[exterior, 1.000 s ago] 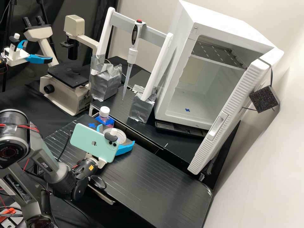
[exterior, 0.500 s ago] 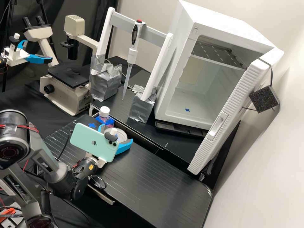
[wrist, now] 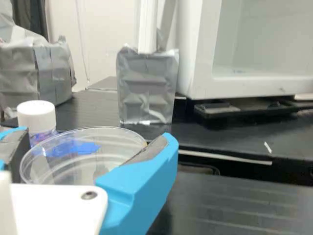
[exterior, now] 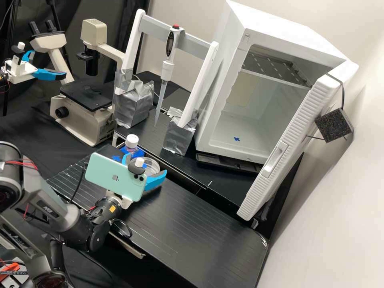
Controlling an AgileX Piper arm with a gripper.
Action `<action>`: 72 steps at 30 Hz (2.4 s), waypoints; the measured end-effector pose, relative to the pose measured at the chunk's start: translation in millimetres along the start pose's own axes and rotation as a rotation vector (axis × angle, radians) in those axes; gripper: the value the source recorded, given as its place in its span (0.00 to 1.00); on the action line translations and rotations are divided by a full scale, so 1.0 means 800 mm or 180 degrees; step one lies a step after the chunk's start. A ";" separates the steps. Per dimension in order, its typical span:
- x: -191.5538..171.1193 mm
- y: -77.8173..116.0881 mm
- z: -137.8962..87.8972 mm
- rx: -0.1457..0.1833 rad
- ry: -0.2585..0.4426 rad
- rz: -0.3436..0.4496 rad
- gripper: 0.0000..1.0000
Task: Open the lid
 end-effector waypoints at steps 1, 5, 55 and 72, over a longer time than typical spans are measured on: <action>0.000 0.000 -0.001 -0.0014 0.0012 0.0001 0.00; -0.003 0.001 -0.003 0.0013 0.0032 0.0007 0.00; -0.005 0.039 0.069 0.0279 -0.0965 0.0901 1.00; -0.018 0.046 -0.011 0.0267 -0.0102 0.1295 1.00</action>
